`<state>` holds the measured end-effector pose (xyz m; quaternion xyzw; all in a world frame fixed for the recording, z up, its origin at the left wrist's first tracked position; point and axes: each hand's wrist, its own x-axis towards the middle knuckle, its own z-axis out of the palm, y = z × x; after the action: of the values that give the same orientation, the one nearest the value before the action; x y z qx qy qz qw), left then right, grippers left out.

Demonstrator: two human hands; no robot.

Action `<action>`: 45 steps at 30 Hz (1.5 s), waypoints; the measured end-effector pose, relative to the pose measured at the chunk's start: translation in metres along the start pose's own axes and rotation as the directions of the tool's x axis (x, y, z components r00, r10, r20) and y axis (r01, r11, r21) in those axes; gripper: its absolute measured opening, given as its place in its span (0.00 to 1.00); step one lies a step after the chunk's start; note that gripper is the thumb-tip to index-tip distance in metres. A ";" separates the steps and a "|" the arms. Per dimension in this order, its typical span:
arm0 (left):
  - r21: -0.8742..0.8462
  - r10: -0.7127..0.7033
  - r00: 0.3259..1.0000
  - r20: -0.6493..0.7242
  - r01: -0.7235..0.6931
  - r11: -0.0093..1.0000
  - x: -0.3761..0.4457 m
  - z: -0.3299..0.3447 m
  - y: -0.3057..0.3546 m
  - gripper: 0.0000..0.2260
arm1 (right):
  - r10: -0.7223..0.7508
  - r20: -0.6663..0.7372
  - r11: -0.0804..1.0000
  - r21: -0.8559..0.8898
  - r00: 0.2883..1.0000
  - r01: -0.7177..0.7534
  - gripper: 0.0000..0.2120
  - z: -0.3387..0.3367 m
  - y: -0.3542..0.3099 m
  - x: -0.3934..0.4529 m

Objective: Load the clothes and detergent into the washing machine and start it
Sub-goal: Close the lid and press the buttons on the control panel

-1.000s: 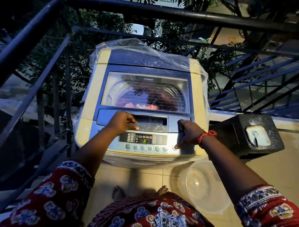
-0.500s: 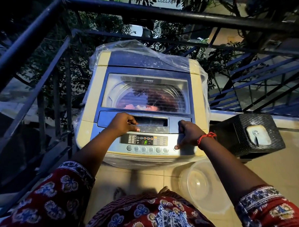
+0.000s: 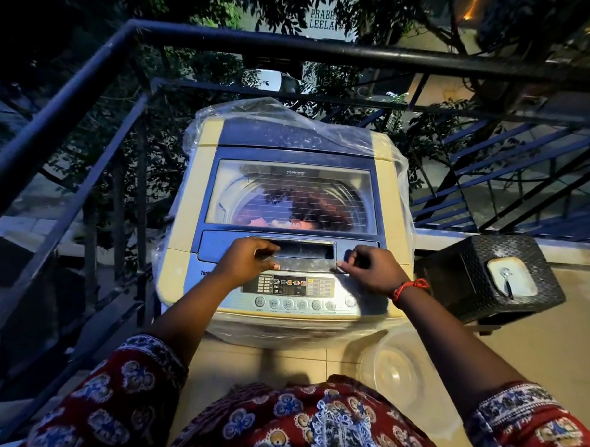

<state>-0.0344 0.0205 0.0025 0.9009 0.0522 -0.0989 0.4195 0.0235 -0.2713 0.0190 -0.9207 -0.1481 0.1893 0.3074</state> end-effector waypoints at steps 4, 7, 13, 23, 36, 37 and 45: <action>-0.200 -0.013 0.995 -0.101 -0.007 0.980 -0.001 0.002 0.007 0.16 | -0.006 -0.133 0.901 0.430 0.991 0.063 0.18 0.022 -0.021 0.002; -0.267 -0.006 0.992 -0.128 -0.029 0.963 -0.001 0.003 0.019 0.11 | -0.010 -0.010 0.710 0.704 1.000 0.014 0.21 0.035 -0.041 0.010; -0.367 -0.077 0.994 0.073 0.098 0.925 0.007 0.010 0.007 0.24 | -0.093 0.152 0.692 0.721 0.984 -0.046 0.24 0.054 -0.051 0.023; -0.458 -0.088 0.993 0.081 0.115 0.881 0.004 0.010 0.005 0.18 | -0.103 0.137 0.596 0.801 0.985 -0.049 0.23 0.061 -0.045 0.026; -0.448 -0.070 0.992 0.109 0.112 0.887 0.006 0.010 0.002 0.21 | -0.126 0.155 0.615 0.787 0.980 -0.046 0.22 0.061 -0.043 0.031; -0.456 -0.073 0.991 0.112 0.117 0.882 0.006 0.011 0.002 0.22 | -0.128 0.156 0.611 0.790 0.980 -0.046 0.22 0.061 -0.042 0.031; -0.452 -0.088 0.989 0.121 0.134 0.882 0.009 0.012 -0.003 0.24 | -0.151 0.150 0.622 0.783 0.977 -0.024 0.22 0.059 -0.043 0.032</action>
<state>-0.0274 0.0133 -0.0089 0.7661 0.1050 -0.1512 0.6158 0.0187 -0.1958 -0.0060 -0.6661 -0.1144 0.3158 0.6659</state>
